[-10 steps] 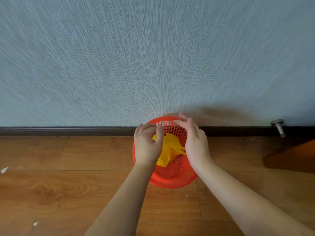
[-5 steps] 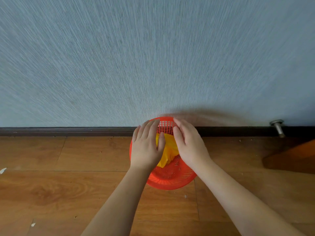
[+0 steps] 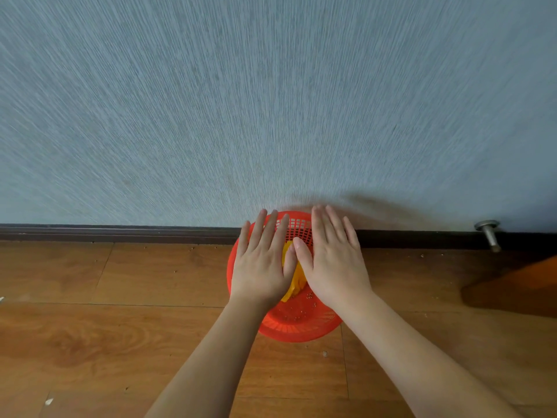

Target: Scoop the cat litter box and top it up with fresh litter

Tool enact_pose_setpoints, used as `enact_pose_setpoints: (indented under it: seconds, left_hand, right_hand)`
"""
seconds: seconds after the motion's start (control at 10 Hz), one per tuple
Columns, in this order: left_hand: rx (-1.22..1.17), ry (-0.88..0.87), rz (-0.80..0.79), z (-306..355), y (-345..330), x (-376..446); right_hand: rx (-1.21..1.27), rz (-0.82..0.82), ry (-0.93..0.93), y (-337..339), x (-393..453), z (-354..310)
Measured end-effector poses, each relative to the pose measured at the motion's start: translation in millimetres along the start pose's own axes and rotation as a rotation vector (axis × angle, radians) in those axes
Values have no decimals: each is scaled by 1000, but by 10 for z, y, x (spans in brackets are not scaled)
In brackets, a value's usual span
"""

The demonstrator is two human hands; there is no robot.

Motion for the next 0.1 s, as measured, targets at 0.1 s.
enact_pose_setpoints:
  seconds: [0.1]
  left_hand:
    - [-90,31,67,-17,68,14]
  right_hand:
    - [26,-2,-41,-4,-11,-25]
Point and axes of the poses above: each hand's wrist, its own x-axis towards the middle knuckle, its own y-axis out of the back of the hand, z = x × y, the point moved 4 cm from there along x, towards the middle knuckle, and after that the axes turned 12 degrees about -y, right-handed, at the moved point
